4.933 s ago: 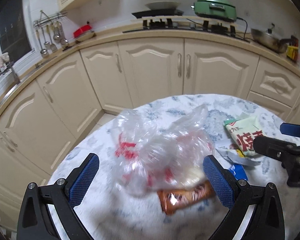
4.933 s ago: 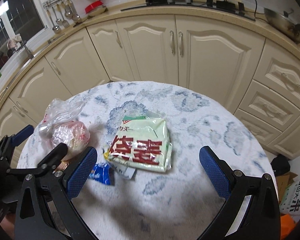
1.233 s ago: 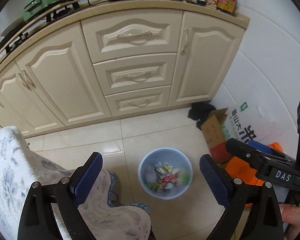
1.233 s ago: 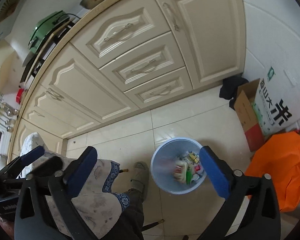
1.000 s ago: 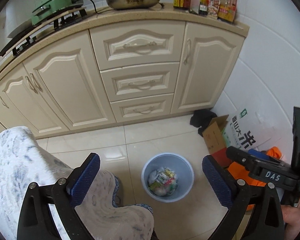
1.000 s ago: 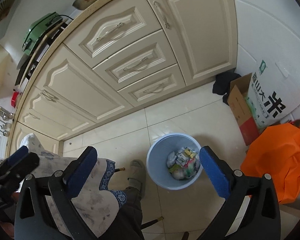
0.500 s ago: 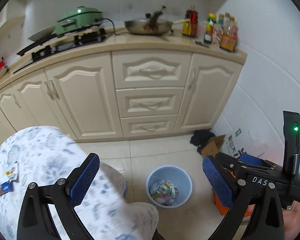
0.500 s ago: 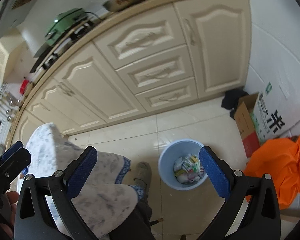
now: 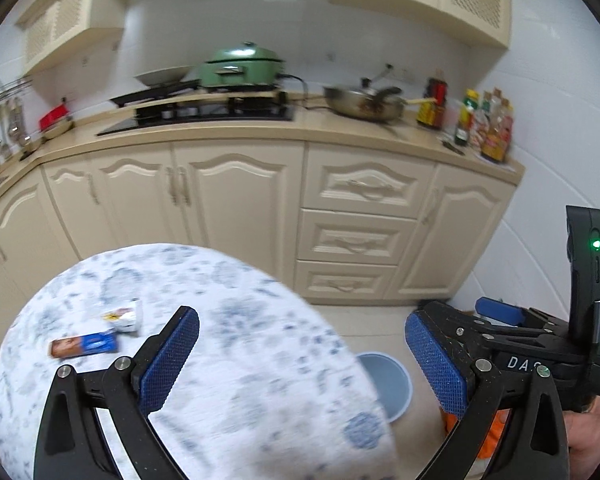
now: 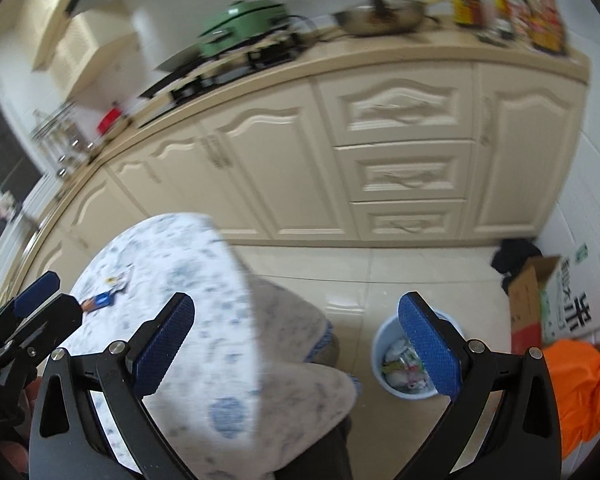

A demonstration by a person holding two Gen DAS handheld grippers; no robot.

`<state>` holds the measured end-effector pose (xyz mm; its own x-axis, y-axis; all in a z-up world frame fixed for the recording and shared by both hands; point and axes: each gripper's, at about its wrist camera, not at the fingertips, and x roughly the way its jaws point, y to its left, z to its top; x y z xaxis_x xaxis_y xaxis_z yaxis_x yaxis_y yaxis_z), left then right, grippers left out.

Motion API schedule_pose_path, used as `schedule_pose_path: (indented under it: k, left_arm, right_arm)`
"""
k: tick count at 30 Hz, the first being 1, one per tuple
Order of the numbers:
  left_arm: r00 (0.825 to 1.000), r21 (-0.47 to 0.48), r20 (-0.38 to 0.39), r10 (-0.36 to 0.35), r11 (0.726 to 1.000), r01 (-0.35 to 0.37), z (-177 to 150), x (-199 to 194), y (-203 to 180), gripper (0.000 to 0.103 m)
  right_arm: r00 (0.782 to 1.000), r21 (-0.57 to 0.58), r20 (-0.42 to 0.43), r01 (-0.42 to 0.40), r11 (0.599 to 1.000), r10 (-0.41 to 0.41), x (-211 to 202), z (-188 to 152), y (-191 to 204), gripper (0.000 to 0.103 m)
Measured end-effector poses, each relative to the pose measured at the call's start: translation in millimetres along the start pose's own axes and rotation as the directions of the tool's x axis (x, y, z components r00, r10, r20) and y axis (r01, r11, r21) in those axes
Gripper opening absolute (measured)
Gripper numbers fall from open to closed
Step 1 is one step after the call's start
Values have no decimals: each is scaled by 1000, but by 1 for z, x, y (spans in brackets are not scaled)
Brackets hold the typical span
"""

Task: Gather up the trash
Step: 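Move both tools back over the table, then grasp the blue chocolate bar wrapper with the left tool while the right tool grasps the small white wrapper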

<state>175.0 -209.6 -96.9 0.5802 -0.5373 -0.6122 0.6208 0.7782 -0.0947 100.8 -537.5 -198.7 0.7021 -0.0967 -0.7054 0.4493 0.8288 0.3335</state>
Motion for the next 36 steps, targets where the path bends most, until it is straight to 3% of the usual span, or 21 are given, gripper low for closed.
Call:
schedule_pose_path:
  k: [8, 14, 24, 30, 36]
  left_arm:
    - [995, -98, 34, 96, 991, -92, -28, -57, 58, 102]
    - [983, -188, 55, 174, 969, -161, -39, -93, 102, 102]
    - [965, -243, 48, 260, 940, -241, -50, -119, 163, 102]
    - [960, -203, 41, 278, 943, -264, -51, -106, 191, 102]
    - [972, -23, -21, 234, 972, -235, -51, -48, 217, 102]
  right_arm:
    - [997, -144, -15, -76, 987, 75, 8, -5, 83, 103]
    - [992, -232, -19, -126, 964, 125, 11, -11, 141, 103]
    - [984, -351, -42, -175, 920, 171, 23, -16, 209, 103]
    - [985, -382, -59, -173, 908, 163, 40, -17, 229, 103]
    - [987, -382, -92, -158, 910, 133, 69, -16, 238, 103]
